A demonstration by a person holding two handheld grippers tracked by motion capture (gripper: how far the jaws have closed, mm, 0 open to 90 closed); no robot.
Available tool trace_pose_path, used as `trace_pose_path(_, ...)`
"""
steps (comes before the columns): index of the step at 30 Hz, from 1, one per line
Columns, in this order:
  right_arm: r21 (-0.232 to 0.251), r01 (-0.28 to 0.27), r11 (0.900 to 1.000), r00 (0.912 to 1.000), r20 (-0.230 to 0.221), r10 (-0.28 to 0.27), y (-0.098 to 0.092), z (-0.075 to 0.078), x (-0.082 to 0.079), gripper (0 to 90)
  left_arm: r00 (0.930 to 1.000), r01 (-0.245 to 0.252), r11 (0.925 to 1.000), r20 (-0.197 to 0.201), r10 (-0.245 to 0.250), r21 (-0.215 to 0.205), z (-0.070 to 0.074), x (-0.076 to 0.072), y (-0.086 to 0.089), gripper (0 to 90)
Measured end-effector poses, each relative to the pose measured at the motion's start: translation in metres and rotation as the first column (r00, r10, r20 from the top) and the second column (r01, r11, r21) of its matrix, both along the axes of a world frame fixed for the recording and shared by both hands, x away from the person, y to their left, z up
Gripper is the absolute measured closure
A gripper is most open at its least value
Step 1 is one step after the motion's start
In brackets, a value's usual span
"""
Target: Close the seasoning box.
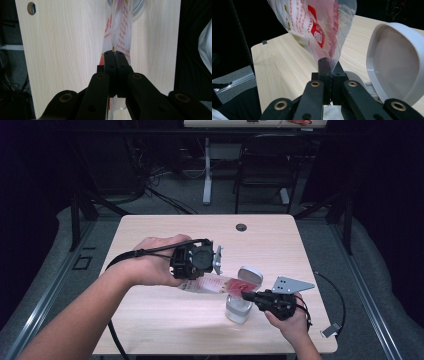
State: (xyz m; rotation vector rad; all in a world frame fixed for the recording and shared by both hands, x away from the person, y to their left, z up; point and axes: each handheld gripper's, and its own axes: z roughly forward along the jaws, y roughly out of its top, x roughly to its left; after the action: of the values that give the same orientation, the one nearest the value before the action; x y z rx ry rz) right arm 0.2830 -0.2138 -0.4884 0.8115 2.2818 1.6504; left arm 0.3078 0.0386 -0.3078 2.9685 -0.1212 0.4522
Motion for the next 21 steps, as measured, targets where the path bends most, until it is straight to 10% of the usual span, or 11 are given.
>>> trace_pose_path(21,-0.015,0.018,1.0,0.9997,0.018,-0.017,-0.0004,0.0002,-0.0002,88.9,0.9999,0.012,0.9999,0.007,-0.012,0.011,0.0015,0.0008,-0.0029,90.0)
